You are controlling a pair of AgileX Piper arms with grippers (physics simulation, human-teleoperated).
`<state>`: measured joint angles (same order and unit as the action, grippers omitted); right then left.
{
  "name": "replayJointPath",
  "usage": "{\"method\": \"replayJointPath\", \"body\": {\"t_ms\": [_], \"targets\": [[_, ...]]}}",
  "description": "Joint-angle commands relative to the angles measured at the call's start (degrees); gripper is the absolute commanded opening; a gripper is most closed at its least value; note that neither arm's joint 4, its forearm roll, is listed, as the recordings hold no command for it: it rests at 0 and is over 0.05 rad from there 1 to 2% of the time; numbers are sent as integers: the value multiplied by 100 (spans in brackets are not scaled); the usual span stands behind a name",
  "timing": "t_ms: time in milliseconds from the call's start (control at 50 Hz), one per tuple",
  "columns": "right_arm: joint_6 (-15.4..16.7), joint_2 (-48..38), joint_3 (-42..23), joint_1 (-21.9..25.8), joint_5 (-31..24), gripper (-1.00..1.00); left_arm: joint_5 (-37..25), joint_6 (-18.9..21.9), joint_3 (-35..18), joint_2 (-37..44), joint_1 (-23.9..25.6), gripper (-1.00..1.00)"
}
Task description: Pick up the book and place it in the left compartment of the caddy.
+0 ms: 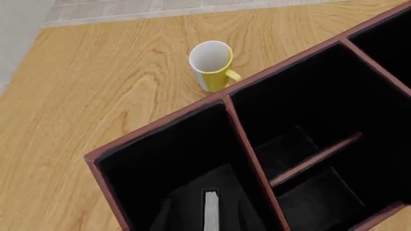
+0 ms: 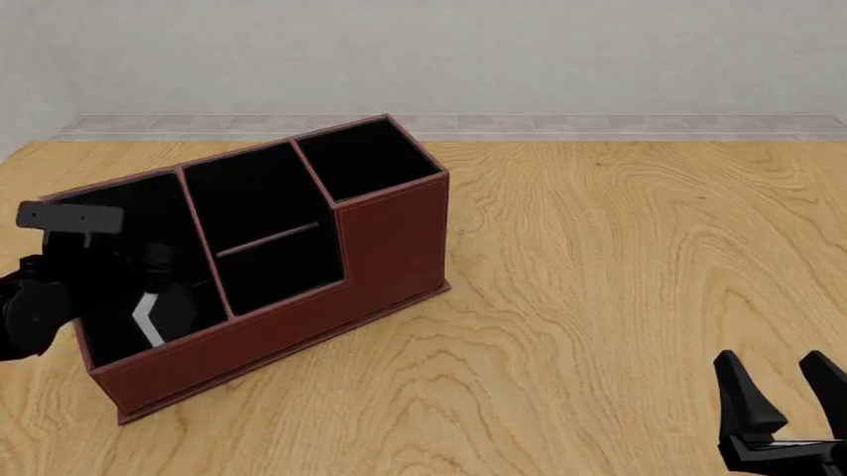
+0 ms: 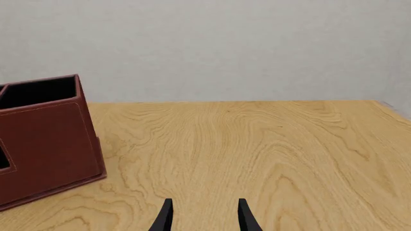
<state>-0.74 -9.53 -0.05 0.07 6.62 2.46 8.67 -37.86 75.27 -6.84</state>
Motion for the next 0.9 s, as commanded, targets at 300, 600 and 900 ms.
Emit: {"method": "replayJointPath", "body": {"t_ms": [300, 600, 900], "targets": [[-1, 7, 0, -2, -5, 100, -433, 85, -124, -609, 60, 100], [-6, 129, -7, -23, -78, 100, -1104, 172, -358, -1475, 226, 100], [-41, 257, -2, -32, -185, 100, -2466, 370, -1164, -2911, 762, 100]]}}
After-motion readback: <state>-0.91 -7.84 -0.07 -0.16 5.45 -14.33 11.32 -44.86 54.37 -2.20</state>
